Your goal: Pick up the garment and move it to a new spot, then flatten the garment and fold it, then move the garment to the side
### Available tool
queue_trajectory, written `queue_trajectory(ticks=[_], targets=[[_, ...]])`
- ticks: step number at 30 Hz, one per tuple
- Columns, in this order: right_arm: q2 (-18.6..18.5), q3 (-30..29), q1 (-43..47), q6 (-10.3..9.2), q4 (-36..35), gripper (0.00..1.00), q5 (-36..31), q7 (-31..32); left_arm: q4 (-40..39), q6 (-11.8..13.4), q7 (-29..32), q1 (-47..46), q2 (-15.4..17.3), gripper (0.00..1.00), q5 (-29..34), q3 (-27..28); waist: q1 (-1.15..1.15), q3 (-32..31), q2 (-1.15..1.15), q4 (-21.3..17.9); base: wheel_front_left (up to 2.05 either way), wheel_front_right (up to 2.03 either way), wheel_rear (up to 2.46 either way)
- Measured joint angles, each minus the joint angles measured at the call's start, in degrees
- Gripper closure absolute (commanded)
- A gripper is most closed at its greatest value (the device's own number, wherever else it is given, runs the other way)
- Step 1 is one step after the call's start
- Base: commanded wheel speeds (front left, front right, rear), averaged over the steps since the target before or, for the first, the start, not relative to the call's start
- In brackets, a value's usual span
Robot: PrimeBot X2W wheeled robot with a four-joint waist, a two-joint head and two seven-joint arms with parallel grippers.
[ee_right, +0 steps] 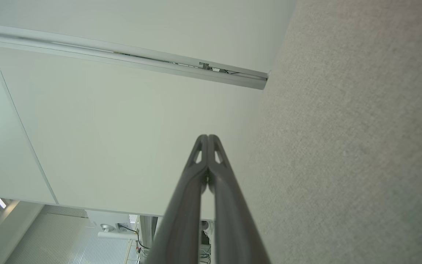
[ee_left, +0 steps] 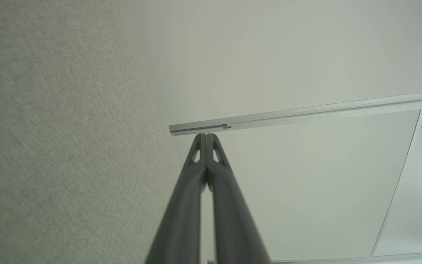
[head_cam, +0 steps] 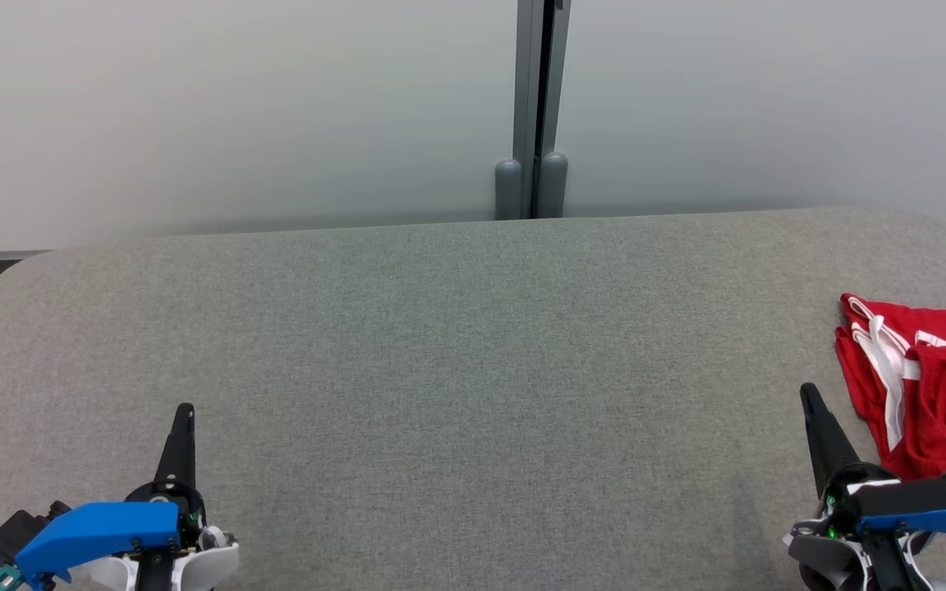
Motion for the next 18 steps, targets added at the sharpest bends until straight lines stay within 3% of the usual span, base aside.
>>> queue_trajectory(ticks=[18], targets=[[-0.07, -0.67, 0.28, 0.00, -1.76, 1.00, 7.51, 1.88, -1.14, -0.85, 1.94, -0.81, 0.02, 1.00, -7.15, 1.10, 0.00, 0.06, 0.00, 0.27, 0.00, 0.00, 0.00]])
